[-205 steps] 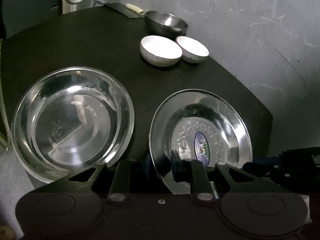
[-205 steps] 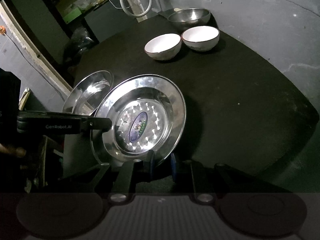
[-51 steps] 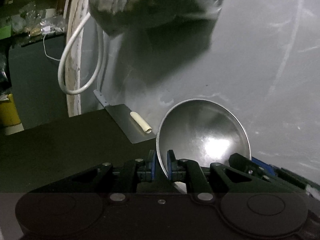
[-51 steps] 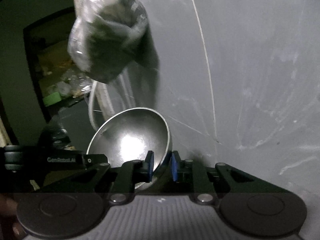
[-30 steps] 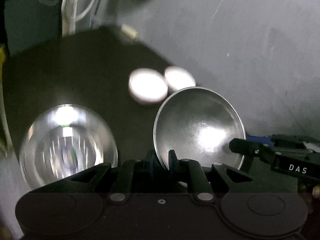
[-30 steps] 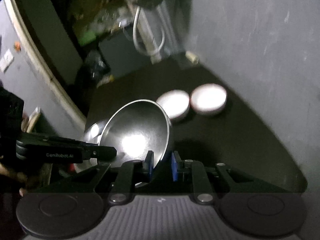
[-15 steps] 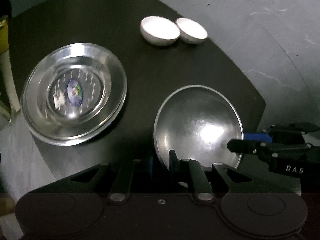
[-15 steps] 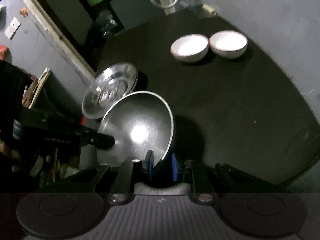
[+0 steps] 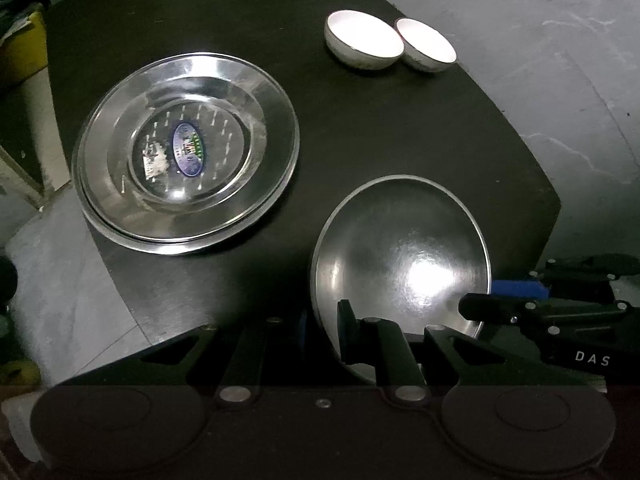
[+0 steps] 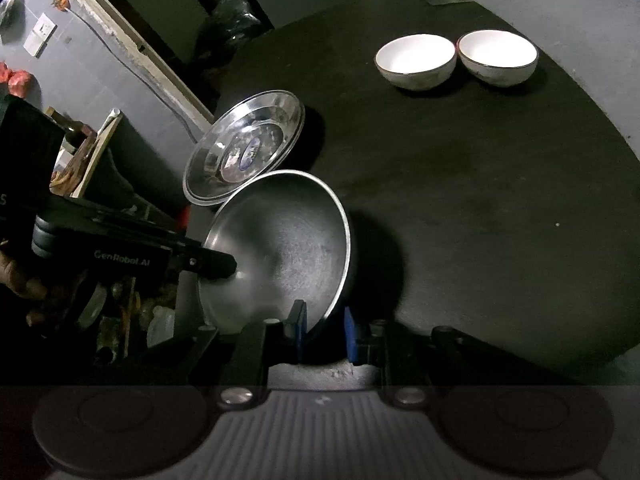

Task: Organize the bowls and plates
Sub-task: 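Grasp the steel bowl rim with both grippers and lift it off the table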

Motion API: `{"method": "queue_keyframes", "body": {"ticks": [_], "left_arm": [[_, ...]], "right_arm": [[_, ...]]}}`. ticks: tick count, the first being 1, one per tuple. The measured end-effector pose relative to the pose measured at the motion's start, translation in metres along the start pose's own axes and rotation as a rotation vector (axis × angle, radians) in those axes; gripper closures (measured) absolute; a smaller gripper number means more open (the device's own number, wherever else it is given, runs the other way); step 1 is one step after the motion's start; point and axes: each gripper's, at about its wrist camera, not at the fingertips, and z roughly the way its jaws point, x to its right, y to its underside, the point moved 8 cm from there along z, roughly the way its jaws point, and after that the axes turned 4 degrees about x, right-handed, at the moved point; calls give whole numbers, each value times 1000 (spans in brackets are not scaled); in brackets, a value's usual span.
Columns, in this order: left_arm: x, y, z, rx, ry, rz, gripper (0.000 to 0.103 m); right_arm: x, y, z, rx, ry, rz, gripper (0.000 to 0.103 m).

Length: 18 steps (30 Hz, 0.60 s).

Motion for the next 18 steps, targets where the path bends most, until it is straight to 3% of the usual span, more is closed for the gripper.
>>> {"method": "queue_keyframes", "body": {"ticks": [18], "left_arm": [[-4, -2, -1, -10, -9, -34, 88]], "right_arm": [[2, -7, 8, -12, -10, -1, 81]]}}
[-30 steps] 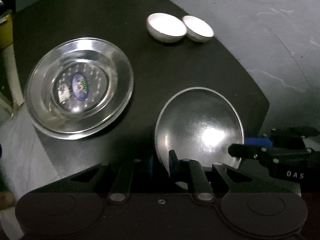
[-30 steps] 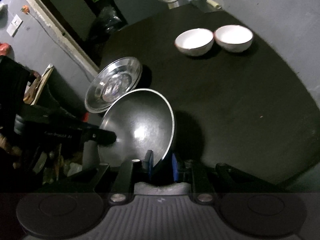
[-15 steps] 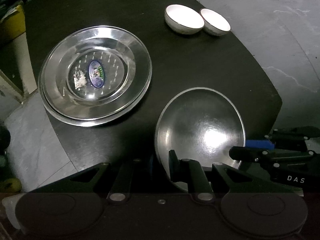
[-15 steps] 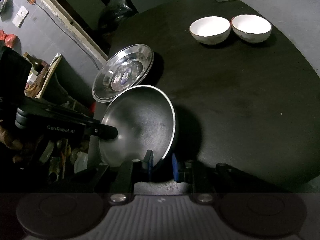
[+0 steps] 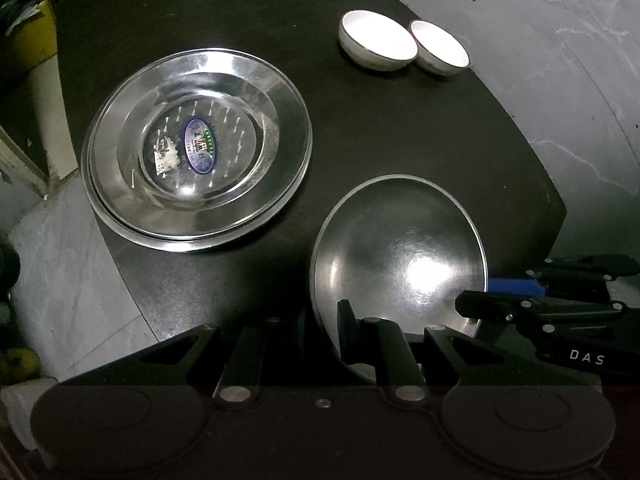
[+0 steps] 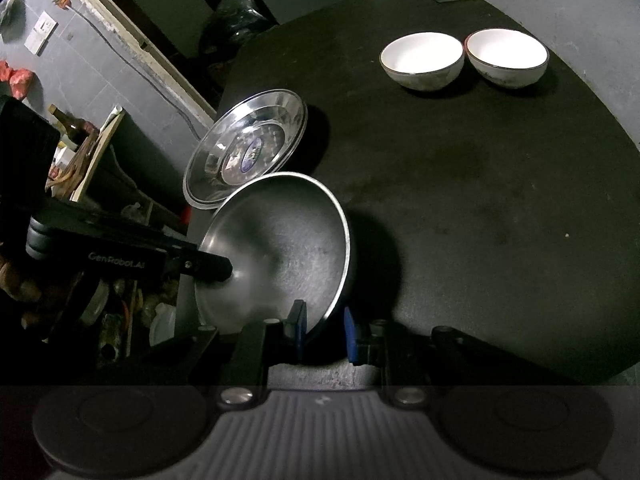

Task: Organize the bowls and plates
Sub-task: 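Grasp the steel bowl rim with both grippers and lift it off the table, then lower the steel bowl into the basin and open both grippers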

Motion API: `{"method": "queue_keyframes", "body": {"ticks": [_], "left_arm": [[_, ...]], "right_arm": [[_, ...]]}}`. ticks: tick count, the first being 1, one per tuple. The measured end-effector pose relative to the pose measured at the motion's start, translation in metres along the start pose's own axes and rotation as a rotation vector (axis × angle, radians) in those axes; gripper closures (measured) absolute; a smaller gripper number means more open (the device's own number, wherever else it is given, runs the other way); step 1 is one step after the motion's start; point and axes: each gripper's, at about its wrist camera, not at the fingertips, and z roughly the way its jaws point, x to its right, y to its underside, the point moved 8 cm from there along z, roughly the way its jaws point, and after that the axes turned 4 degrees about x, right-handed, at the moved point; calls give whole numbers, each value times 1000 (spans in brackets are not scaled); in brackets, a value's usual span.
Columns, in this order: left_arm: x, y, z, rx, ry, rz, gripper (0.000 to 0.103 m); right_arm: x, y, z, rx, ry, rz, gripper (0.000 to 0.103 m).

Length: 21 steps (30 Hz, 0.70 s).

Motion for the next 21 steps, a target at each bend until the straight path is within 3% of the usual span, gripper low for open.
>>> {"method": "queue_keyframes", "body": {"ticks": [8, 17, 21], "left_arm": [[0, -1, 0, 5, 6, -3, 87], [0, -8, -10, 22, -4, 11, 82], [-2, -15, -24, 50, -3, 14, 72]], "right_arm": [[2, -1, -1, 9, 13, 8, 80], [5, -3, -3, 24, 34, 23, 68], [10, -5, -6, 41, 43, 40, 67]]}}
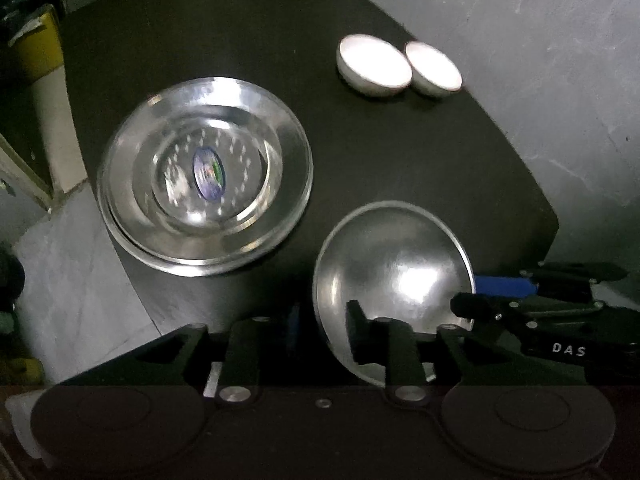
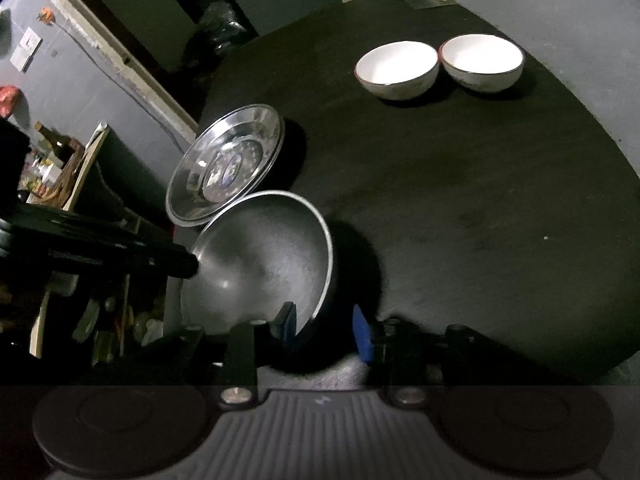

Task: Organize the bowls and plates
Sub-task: 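Lower the steel bowl into the basin and open both grippers, then move both grippers to the rim of a red-rimmed white bowl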

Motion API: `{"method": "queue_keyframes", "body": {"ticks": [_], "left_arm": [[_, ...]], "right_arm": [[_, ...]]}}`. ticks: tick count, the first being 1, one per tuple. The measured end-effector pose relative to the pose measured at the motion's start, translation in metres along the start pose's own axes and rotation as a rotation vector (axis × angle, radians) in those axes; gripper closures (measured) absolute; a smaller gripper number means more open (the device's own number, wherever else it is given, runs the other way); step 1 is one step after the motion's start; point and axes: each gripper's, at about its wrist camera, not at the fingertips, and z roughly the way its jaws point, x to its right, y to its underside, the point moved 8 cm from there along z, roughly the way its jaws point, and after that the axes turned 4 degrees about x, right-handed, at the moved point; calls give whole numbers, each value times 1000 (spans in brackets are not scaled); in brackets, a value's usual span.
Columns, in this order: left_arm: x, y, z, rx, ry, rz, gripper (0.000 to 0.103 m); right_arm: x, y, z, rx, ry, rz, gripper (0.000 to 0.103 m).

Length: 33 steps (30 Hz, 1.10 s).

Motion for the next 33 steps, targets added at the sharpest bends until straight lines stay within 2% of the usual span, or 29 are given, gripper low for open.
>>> {"method": "queue_keyframes", "body": {"ticks": [2, 3, 4, 5, 7, 8, 9, 15, 18, 23, 27, 30, 33], "left_arm": [[-1, -8, -8, 34, 7, -8, 61], [0, -13, -11, 53, 11, -10, 57], [0, -18, -14, 74, 10, -10, 44], [0, -25, -17, 97, 5, -9, 27], [0, -37, -21, 137, -4, -11, 8], [-1, -42, -21, 152, -6, -17, 3], [-1, -48, -21, 160, -3, -22, 3], [-5, -77, -21, 199, 6, 31, 1], [-8, -95, -20, 229, -14, 52, 1], [-6, -125, -3, 230, -9, 112, 1], [-3, -146, 18, 235, -6, 179, 1], [-3, -166, 39, 241, -37, 211, 1], [-1, -183, 58, 215, -45, 245, 1]], "right_arm": [[2, -2, -1, 9, 6, 8, 63], [3, -3, -2, 17, 12, 11, 52], [4, -4, -4, 30, 21, 14, 47], [6, -7, -6, 46, 29, 14, 39], [9, -12, -10, 81, 45, 18, 29], [11, -15, -13, 98, 52, 23, 22], [13, -18, -15, 115, 58, 31, 17], [26, -37, -24, 198, 99, 58, 0], [36, -48, -25, 228, 142, 80, 0], [65, -68, -20, 250, 307, 128, 0], [84, -86, -15, 265, 331, 202, 0], [93, -96, -6, 260, 339, 237, 0], [97, -107, 6, 268, 358, 254, 0]]}}
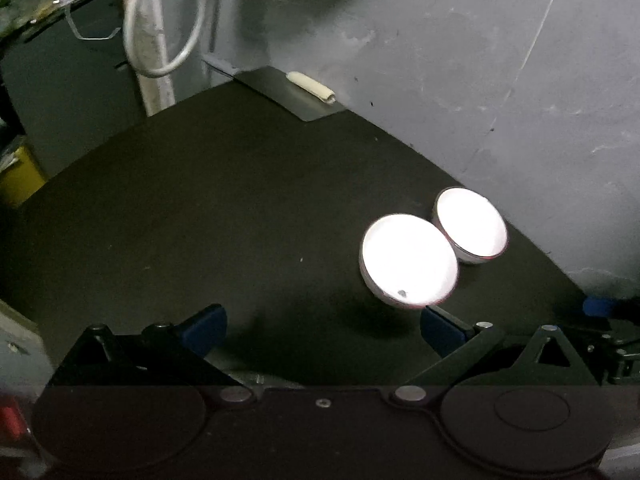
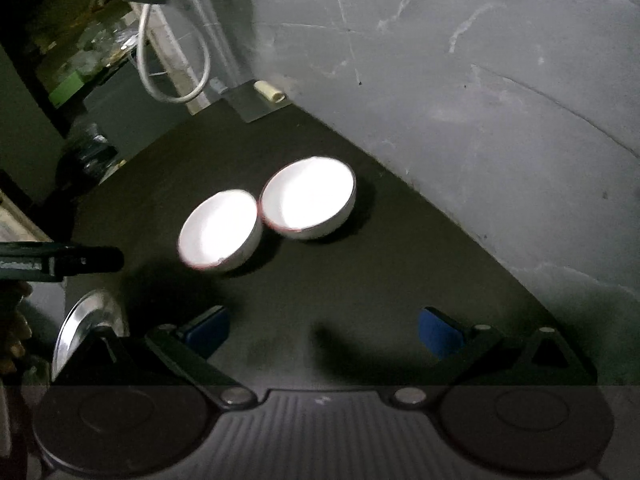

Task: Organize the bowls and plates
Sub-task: 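Move both grippers to the rim of a red-rimmed white bowl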

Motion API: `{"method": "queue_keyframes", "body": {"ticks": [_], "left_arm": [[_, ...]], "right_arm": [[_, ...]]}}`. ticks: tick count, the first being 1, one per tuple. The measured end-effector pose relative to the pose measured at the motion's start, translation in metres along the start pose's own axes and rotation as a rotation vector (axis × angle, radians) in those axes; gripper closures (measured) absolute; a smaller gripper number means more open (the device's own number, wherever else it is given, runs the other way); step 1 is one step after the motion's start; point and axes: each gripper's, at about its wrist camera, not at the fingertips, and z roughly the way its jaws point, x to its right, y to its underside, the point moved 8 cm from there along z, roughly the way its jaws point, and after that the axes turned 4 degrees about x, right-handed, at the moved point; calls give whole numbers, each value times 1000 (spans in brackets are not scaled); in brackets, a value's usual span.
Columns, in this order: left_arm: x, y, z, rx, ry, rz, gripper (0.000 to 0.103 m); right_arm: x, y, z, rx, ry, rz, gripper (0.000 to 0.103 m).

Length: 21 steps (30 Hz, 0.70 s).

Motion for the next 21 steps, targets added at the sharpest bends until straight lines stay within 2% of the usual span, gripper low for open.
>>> {"method": "queue_keyframes", "body": {"ticks": [13, 18, 21], "left_arm": [[9, -29, 57, -15, -53, 139, 1], [15, -29, 73, -39, -40, 163, 1], [15, -29, 77, -46, -49, 168, 1]], "right_arm": [[-22, -21, 43, 26, -21, 22, 0], [-28, -24, 52, 21, -46, 15, 16], [-31, -25, 57, 16, -70, 26, 20]]}}
